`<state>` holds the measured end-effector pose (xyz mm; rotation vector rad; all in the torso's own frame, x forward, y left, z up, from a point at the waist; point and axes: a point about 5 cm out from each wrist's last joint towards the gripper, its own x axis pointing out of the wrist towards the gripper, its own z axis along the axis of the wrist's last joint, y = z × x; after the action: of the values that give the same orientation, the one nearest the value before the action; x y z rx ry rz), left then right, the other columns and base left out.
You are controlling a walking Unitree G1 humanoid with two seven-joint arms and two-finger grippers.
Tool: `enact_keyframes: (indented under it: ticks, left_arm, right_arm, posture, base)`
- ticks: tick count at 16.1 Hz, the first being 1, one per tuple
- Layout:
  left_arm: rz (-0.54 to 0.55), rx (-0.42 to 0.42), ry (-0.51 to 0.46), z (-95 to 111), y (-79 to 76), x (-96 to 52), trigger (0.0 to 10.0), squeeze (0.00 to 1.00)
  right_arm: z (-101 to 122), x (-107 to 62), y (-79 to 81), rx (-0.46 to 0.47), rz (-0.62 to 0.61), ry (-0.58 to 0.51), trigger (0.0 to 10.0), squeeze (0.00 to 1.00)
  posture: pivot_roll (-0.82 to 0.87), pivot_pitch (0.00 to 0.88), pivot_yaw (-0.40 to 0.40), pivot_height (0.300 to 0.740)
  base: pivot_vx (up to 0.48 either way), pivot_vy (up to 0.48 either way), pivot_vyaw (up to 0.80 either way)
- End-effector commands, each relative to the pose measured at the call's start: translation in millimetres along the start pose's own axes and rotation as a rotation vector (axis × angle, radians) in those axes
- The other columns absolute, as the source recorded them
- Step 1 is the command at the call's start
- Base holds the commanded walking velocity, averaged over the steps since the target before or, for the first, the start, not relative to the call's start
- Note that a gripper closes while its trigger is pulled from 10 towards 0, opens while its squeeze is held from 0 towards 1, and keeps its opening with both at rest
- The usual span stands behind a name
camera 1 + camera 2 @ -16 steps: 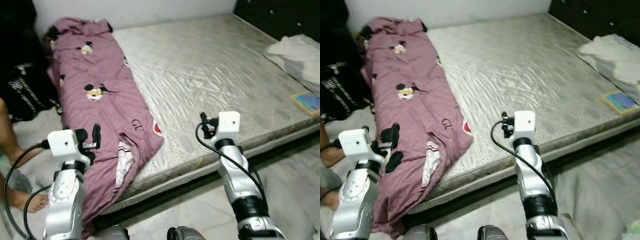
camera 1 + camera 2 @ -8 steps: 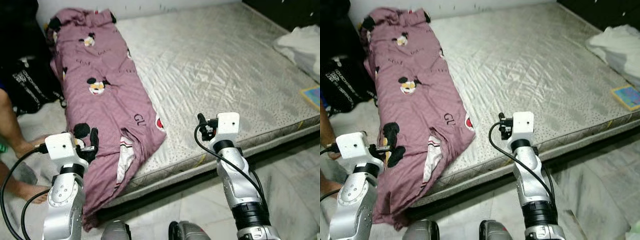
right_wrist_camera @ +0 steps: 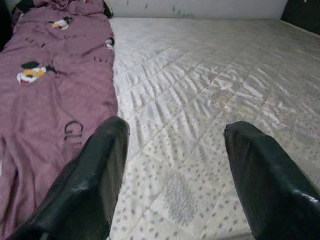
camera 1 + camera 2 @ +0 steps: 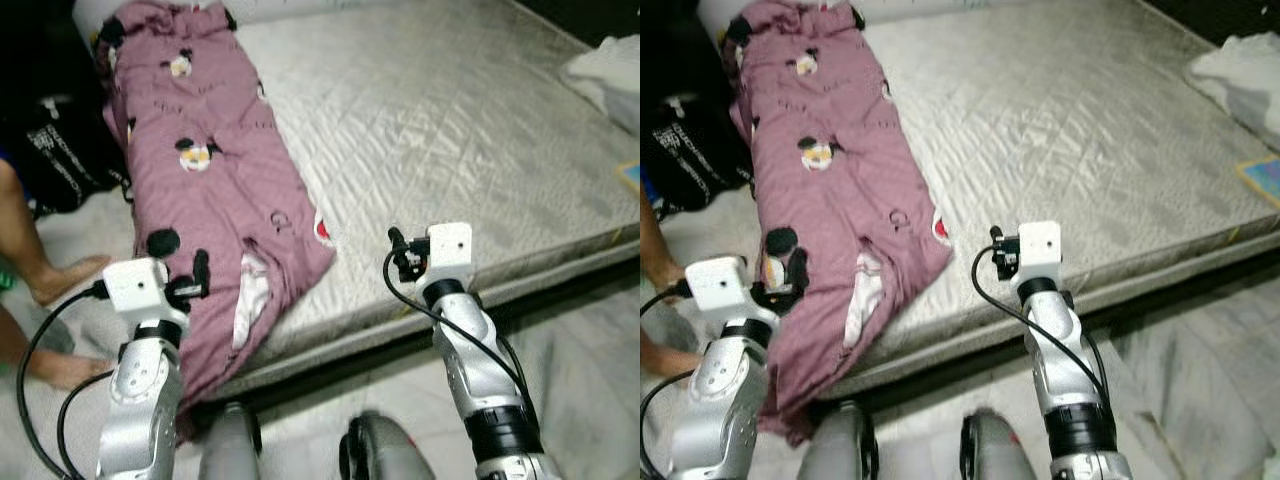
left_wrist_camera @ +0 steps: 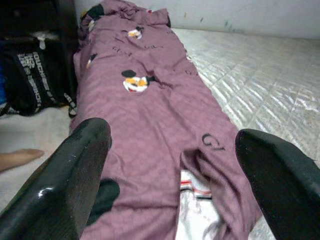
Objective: Clean up the room
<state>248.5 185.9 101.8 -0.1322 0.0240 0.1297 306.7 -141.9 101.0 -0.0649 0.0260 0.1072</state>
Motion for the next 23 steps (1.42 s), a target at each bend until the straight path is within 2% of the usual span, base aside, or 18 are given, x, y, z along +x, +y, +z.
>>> enact_keyframes:
  ticks: [1,13,17,23]
  left_arm:
    - [0.01,0.003,0.014,-1.7,1.9,-0.6,10.0,0.0]
    - [-0.01,-0.005,0.003,-0.2,-1.4,2.9,10.0,0.0]
    - [-0.011,-0.012,-0.002,0.6,-2.0,3.9,10.0,0.0]
    - [-0.027,-0.02,-0.024,3.7,-3.5,4.9,10.0,0.0]
  right_arm:
    - [1.3,-1.0,0.8,0.008,0.007,-0.001,10.0,0.0]
    - [-1.3,3.3,5.4,0.005,0.044,0.019,10.0,0.0]
    - [-1.3,4.3,5.1,0.003,0.048,0.022,10.0,0.0]
    - [-0.9,5.9,5.2,0.004,0.053,0.023,10.0,0.0]
  posture:
    - [0.04,0.135,0.016,0.595]
    - [0.05,0.114,0.008,0.595]
    - [0.04,0.121,0.006,0.561]
    - [0.04,0.123,0.005,0.561]
  base:
    - [0.0,0.0,0.0]
    - [0.0,0.0,0.0]
    - [0.0,0.0,0.0]
    - [0.344,0.0,0.0]
